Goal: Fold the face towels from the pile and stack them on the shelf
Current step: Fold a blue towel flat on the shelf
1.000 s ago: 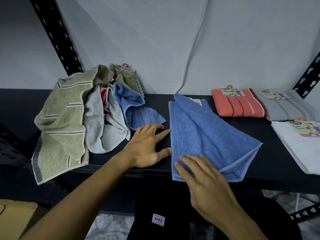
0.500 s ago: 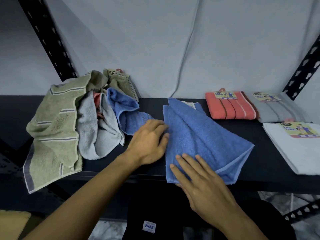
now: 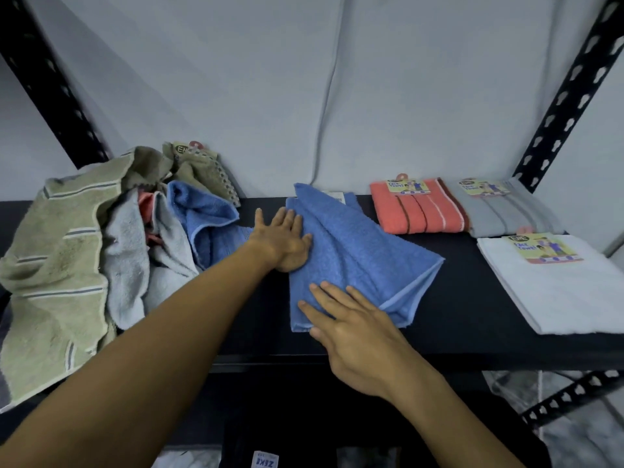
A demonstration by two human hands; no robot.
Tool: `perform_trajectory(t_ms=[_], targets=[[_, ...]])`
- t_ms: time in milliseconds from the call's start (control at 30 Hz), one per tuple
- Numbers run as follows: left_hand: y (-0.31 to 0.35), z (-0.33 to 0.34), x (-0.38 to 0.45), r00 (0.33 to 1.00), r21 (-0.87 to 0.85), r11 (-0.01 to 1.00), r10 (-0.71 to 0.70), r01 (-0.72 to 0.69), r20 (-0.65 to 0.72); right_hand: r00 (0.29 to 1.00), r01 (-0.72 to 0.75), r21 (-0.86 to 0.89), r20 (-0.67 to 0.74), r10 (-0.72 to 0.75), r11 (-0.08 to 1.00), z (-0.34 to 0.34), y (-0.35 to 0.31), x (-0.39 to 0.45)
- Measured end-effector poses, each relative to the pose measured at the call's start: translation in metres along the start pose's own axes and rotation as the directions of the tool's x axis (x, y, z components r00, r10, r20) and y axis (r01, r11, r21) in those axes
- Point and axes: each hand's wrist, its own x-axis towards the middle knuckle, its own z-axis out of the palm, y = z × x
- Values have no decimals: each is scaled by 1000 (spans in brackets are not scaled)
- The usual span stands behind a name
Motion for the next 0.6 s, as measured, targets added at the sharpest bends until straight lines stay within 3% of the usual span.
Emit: perform_trajectory(t_ms=[167, 300, 600], targets=[[-11, 3, 21, 999, -37, 999, 37, -38, -22, 998, -68, 98, -4, 69, 993, 6, -6, -4], [-14, 5, 34, 998, -49, 998, 40, -43, -50, 990, -140, -1, -11, 140, 990, 16, -16, -17], [-17, 8, 41, 994, -78, 995, 49, -56, -99, 987, -122, -78, -111, 113, 989, 27, -18, -35]])
